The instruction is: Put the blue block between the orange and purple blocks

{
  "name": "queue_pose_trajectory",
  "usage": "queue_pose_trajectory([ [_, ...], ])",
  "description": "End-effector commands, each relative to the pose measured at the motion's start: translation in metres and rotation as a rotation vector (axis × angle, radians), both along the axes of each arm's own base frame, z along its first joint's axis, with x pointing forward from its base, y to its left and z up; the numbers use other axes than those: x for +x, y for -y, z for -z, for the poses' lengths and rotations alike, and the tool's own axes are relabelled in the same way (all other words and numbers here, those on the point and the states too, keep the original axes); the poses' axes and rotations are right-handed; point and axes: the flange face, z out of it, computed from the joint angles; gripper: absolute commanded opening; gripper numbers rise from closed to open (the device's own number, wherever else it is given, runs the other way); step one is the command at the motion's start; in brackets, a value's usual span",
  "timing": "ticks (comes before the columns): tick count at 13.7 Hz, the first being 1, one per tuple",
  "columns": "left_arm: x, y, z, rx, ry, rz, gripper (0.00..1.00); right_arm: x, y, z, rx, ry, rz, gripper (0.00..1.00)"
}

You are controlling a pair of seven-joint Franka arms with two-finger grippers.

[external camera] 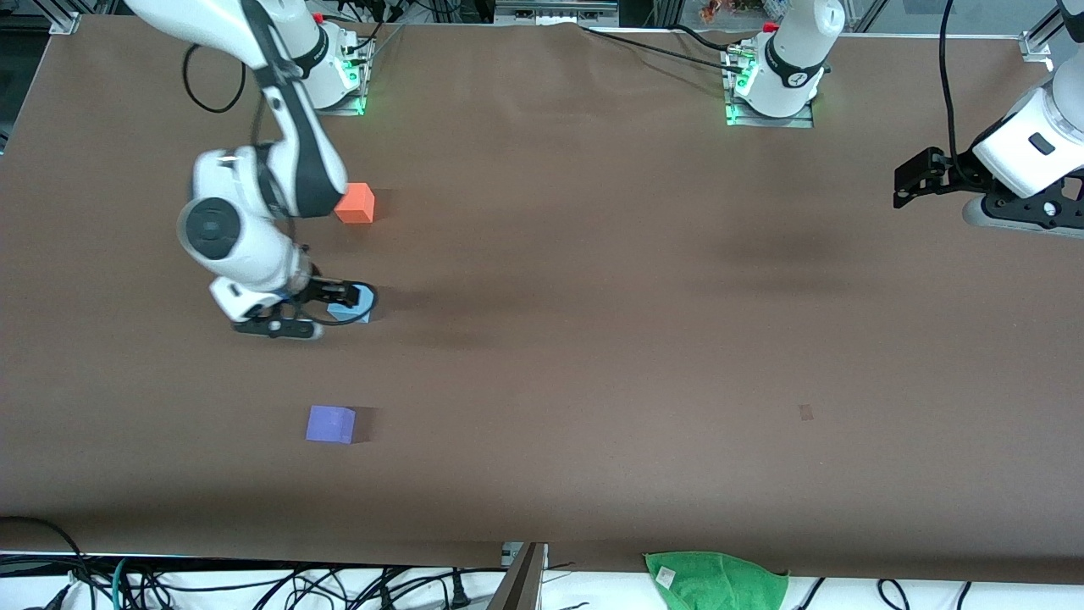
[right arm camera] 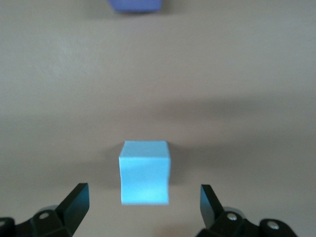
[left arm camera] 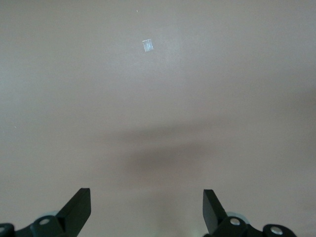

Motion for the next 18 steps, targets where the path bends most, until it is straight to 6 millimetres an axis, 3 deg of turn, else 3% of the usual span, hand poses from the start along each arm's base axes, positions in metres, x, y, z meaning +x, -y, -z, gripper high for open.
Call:
queue_pose_trajectory([
  [1, -0.004, 0.001, -0.006, 0.014, 0.002, 0.005, 1.00, 0.015, -0.006, -0.086, 0.028, -0.008, 0.010, 0.99],
  [3, -0.004, 0.001, -0.006, 0.014, 0.004, 0.005, 1.00, 0.011, -0.004, -0.143, 0.071, 0.072, 0.013, 0.99],
  [5, -0.004, 0.001, -0.006, 0.014, 0.004, 0.005, 1.00, -0.006, 0.004, -0.192, 0.110, 0.121, 0.000, 0.99],
  [7, -0.004, 0.001, -0.006, 0.014, 0.002, 0.005, 1.00, -0.021, 0.021, -0.222, 0.109, 0.102, -0.013, 0.99],
  [9, -0.004, 0.001, -0.006, 0.016, 0.002, 0.005, 1.00, -0.029, 0.052, -0.253, 0.116, 0.110, -0.023, 0.99],
  [11, -0.004, 0.001, -0.006, 0.014, 0.004, 0.005, 1.00, -0.034, 0.062, -0.265, 0.137, 0.084, -0.136, 1.00],
  [12, -0.004, 0.001, -0.006, 0.014, 0.004, 0.005, 1.00, -0.038, 0.070, -0.266, 0.137, 0.056, -0.111, 1.00],
  [13, -0.004, 0.001, -0.006, 0.014, 0.002, 0.005, 1.00, -0.039, 0.089, -0.269, 0.141, 0.051, -0.084, 1.00],
  [18, -0.004, 0.001, -0.006, 0.014, 0.002, 0.005, 1.00, -0.045, 0.070, -0.262, 0.127, 0.035, -0.117, 1.00],
])
